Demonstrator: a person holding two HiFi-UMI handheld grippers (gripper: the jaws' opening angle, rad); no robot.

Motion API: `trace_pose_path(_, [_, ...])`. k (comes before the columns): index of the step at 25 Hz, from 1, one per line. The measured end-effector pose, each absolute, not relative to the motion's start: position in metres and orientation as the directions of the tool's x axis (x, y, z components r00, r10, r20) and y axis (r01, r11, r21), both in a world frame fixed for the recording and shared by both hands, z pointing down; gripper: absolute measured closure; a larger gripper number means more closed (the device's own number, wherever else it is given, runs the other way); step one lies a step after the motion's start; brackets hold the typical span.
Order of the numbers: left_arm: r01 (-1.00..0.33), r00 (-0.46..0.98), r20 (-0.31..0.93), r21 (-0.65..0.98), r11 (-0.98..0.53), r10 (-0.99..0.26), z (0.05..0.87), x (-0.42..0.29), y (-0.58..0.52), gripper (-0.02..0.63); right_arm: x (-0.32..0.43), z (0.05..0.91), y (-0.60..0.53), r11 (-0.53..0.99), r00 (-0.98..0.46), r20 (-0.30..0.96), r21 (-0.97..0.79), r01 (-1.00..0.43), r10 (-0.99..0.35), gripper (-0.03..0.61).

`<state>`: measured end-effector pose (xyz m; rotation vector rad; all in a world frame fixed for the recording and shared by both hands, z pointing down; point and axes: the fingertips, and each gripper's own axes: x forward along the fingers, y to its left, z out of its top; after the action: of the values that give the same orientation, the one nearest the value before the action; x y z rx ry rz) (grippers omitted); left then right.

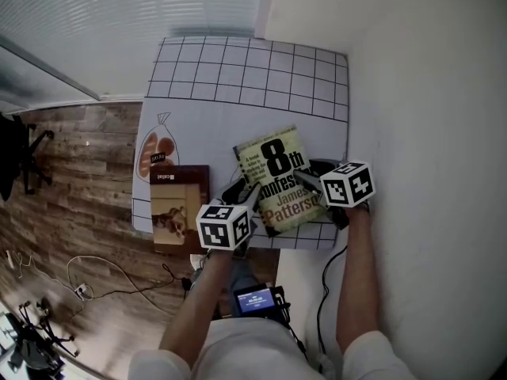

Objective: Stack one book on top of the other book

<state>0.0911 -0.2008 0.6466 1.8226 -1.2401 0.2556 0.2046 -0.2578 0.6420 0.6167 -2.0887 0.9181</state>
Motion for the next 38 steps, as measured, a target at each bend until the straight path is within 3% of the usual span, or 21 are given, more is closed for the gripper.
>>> trace_pose_path(38, [-0.871,0.446,0.612,0.465,-0.159,-0.653,0.579,0.052,-0.154,0.489,0.186,0.572,-0.184,0.608,-0.627,0.712,-0.355,-0.710,-0.317,0.454])
